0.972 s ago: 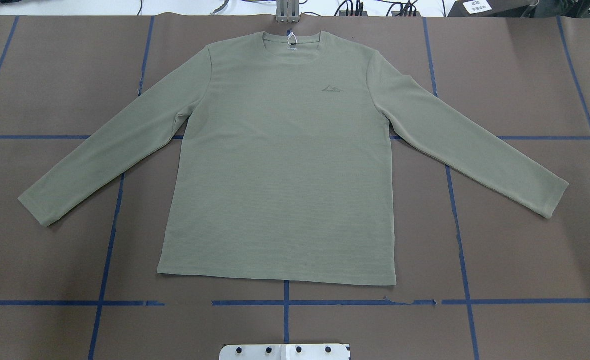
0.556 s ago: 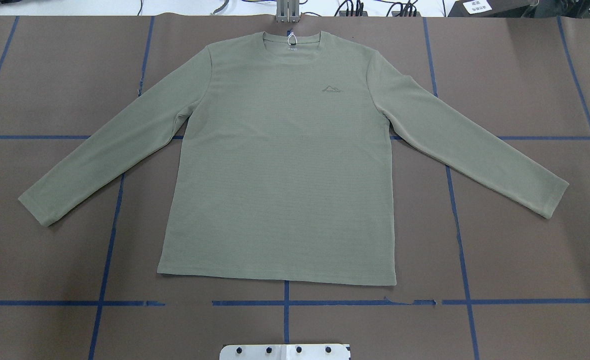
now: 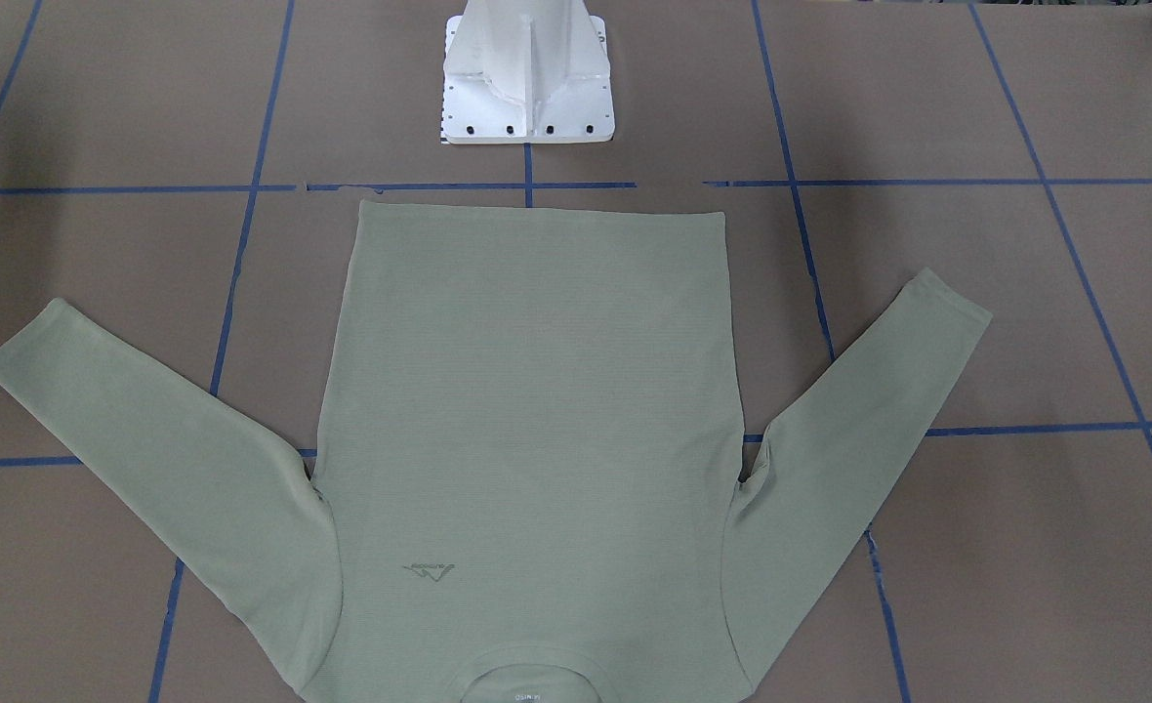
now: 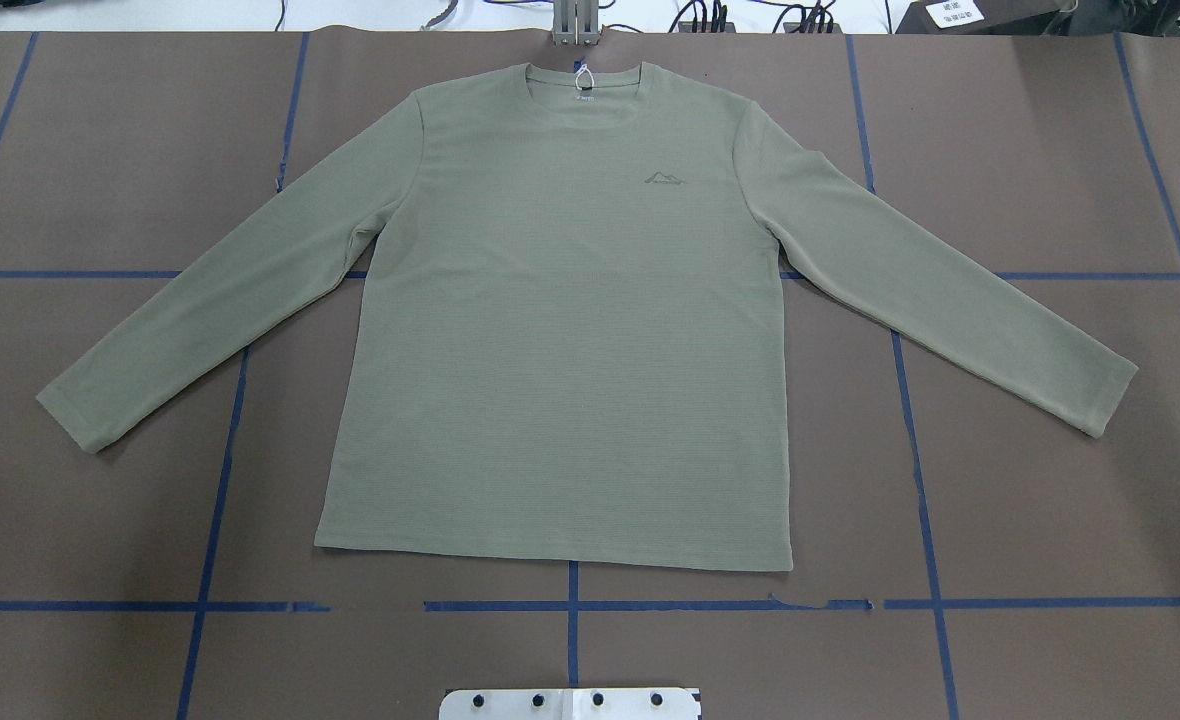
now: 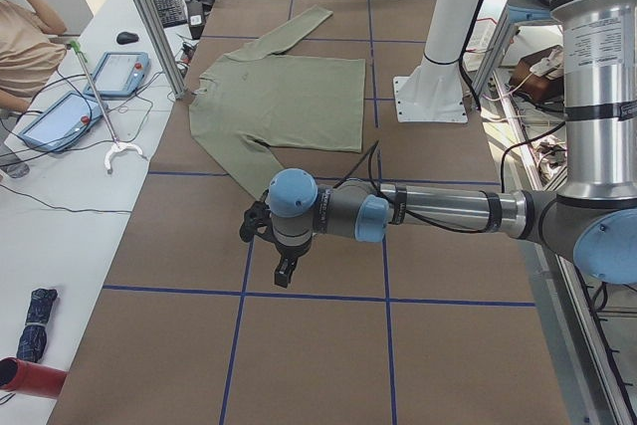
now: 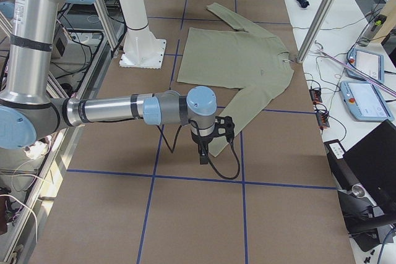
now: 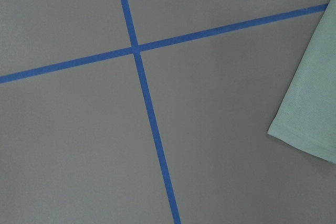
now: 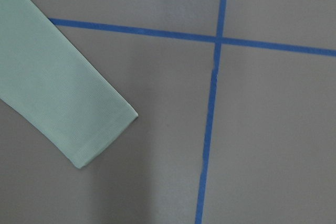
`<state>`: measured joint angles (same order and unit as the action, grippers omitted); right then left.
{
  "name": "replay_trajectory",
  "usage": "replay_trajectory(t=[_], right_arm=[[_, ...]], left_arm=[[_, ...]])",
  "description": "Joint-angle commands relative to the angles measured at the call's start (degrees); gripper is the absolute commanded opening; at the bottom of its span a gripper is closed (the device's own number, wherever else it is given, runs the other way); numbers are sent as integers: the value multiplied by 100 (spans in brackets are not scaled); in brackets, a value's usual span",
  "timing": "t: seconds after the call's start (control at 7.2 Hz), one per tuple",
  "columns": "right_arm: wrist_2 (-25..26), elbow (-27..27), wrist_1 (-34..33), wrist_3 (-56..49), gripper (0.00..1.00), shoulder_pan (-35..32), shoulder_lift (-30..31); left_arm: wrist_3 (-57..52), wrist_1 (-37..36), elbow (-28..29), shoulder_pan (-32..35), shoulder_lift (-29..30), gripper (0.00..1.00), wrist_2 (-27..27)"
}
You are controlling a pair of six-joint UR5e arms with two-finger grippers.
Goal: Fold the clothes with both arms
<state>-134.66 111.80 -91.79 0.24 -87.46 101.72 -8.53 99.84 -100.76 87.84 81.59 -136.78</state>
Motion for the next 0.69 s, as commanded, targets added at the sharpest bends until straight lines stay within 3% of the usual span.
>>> replay_trajectory(t=[0.0, 0.28, 0.42, 0.56], right_arm=[[63, 213, 421, 12, 100, -8, -387], [-16, -261, 1492, 12, 100, -8, -276], [-42, -507, 1915, 12, 100, -8, -275], [-60, -666, 2163, 725, 100, 53, -284]], left_arm=[[53, 1522, 326, 5, 144, 100, 186], [62, 2588, 530, 58, 252, 100, 196], [54, 2706, 662, 58, 287, 100, 179], [54, 2768, 663, 58, 235, 100, 170]])
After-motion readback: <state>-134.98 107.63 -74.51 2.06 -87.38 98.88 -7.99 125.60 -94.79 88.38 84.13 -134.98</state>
